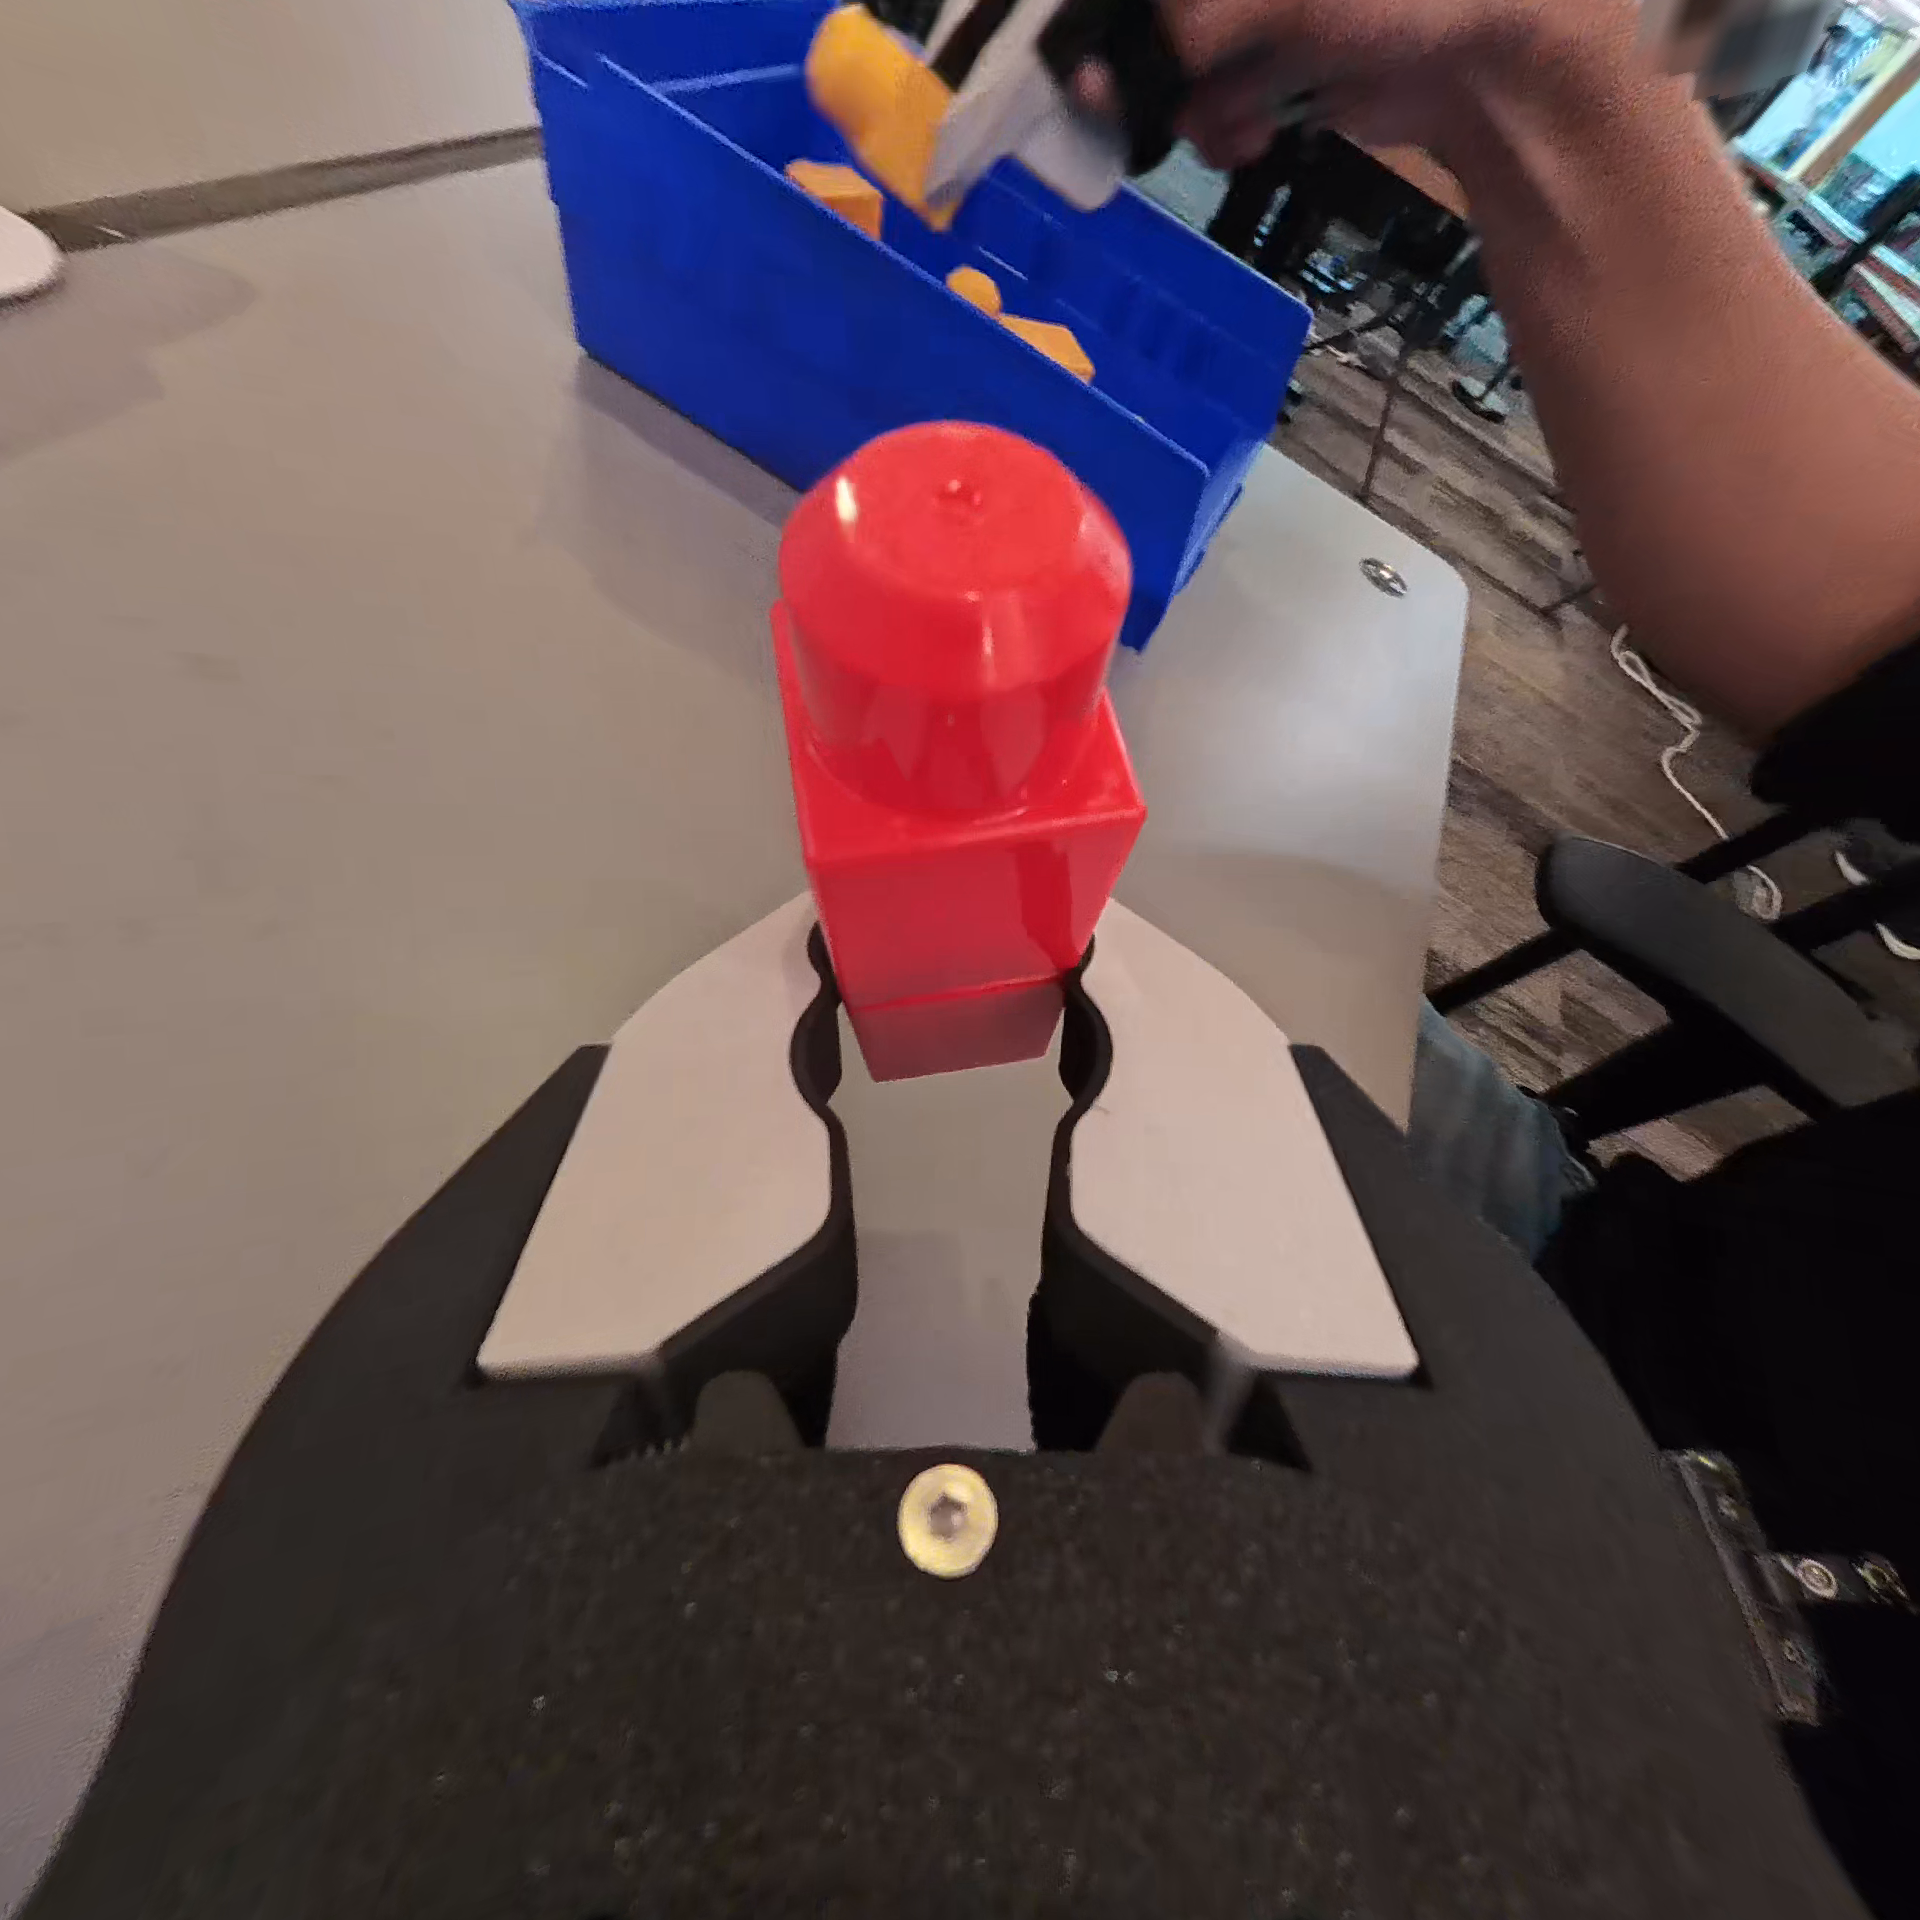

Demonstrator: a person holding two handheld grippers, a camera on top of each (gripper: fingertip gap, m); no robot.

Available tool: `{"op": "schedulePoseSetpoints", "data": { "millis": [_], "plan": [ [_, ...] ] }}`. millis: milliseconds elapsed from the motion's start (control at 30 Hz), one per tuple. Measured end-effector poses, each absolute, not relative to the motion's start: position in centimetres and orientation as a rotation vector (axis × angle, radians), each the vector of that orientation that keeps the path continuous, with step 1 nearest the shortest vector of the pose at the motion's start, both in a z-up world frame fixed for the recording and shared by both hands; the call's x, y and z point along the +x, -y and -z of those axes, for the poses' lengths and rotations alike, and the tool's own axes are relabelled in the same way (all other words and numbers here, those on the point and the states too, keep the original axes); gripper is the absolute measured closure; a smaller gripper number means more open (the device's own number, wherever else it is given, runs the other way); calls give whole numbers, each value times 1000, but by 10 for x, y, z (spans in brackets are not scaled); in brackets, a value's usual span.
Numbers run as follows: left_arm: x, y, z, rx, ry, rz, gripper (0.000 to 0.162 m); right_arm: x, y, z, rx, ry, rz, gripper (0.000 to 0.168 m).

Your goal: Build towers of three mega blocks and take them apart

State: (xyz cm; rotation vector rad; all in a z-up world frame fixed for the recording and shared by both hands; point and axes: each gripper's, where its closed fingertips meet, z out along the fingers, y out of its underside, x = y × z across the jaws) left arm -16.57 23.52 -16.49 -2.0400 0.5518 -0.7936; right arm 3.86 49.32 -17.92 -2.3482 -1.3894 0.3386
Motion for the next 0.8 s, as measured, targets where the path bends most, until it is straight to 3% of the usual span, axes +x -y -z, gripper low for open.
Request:
{"op": "schedulePoseSetpoints", "data": {
  "millis": [167,400,600,800],
  "plan": [
    [-168,-235,174,-2068,-588,713,123,47,-506,222,-2486,1581,-81,131],
    [-164,-232,173,-2054,-605,758,123,49,-504,230,-2477,1632,2,122],
    [-155,-225,155,-1959,-608,893,124,24,-466,159,-2140,1389,-195,116],
    [-145,-215,145,-1897,-648,1032,124,-62,-331,89,-1599,1431,-891,123]
  ]
}}
